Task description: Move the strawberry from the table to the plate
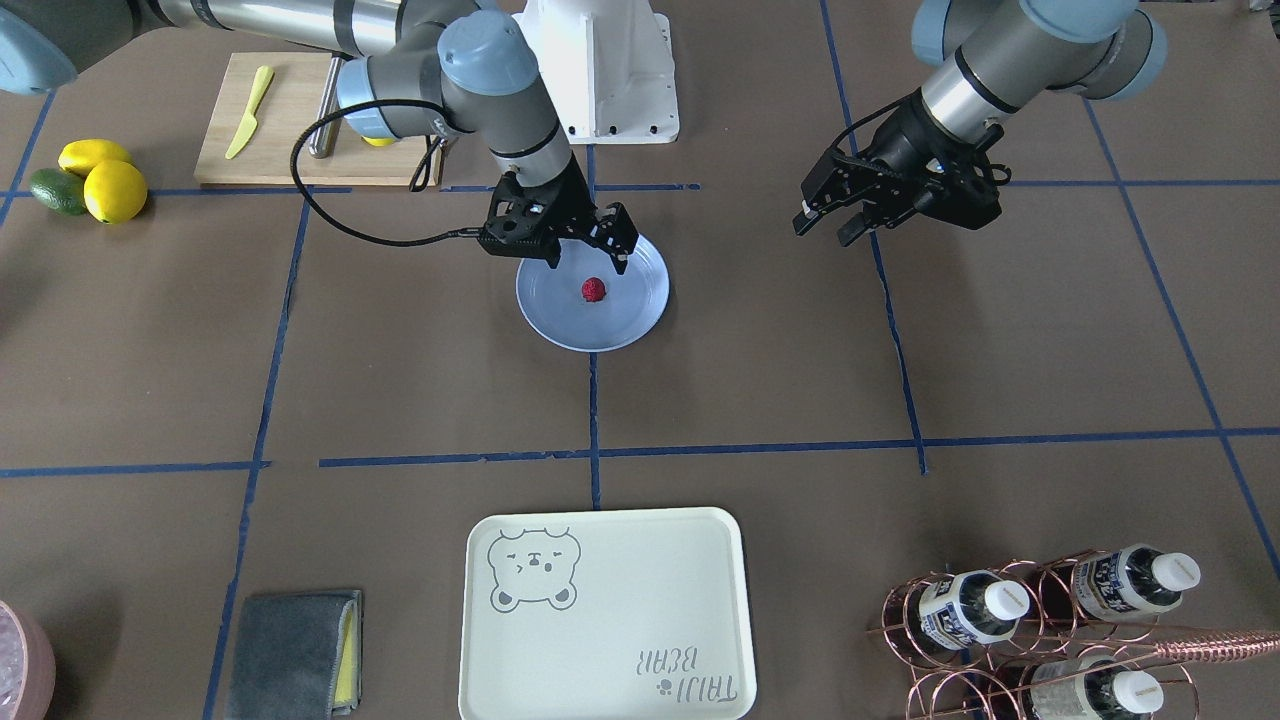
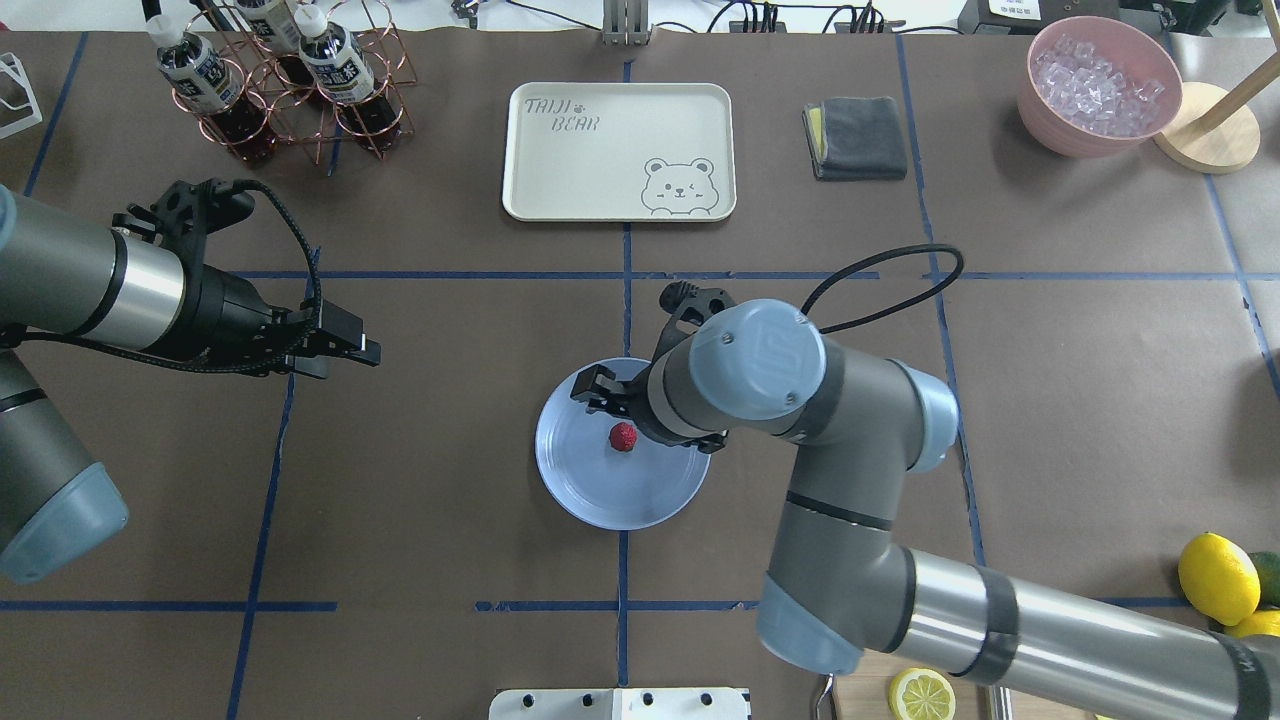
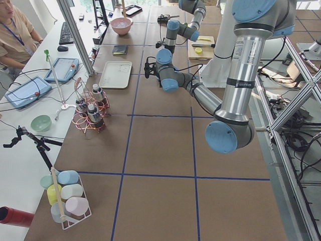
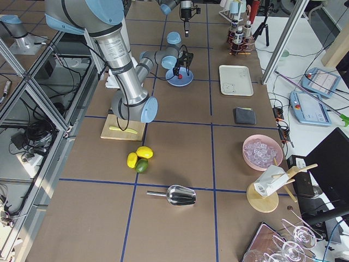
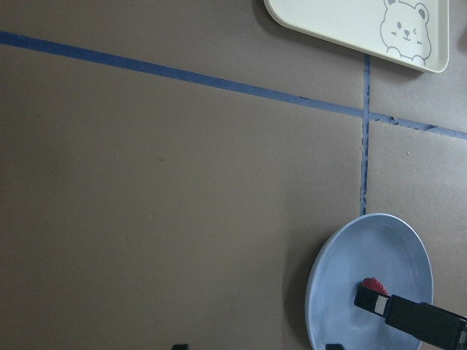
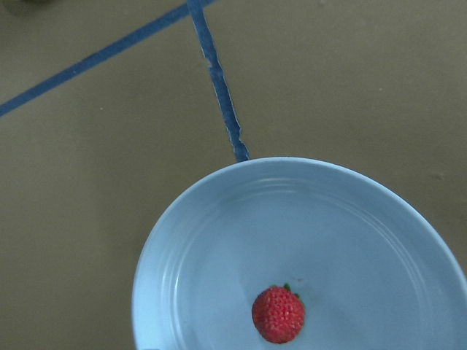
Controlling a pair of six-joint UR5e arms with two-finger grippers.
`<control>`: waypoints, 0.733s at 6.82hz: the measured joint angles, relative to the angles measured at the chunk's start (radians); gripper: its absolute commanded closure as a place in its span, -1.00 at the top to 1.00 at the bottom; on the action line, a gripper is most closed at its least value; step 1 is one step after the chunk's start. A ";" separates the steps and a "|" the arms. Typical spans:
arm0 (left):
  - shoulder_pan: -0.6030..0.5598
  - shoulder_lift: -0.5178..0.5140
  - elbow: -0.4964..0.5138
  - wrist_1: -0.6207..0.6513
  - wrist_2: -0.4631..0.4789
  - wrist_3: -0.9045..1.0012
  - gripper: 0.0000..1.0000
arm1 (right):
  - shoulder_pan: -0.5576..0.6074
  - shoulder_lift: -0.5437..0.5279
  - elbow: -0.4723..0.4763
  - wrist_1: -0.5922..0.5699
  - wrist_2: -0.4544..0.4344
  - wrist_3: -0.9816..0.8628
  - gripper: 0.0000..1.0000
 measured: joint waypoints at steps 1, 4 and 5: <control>-0.007 0.030 -0.004 0.000 0.000 0.050 0.39 | 0.074 -0.102 0.142 -0.042 0.089 -0.020 1.00; -0.190 0.242 -0.014 0.001 -0.009 0.497 0.39 | 0.377 -0.520 0.319 -0.007 0.390 -0.461 1.00; -0.267 0.299 0.004 0.006 -0.011 0.699 0.39 | 0.507 -0.652 0.317 0.033 0.482 -0.658 1.00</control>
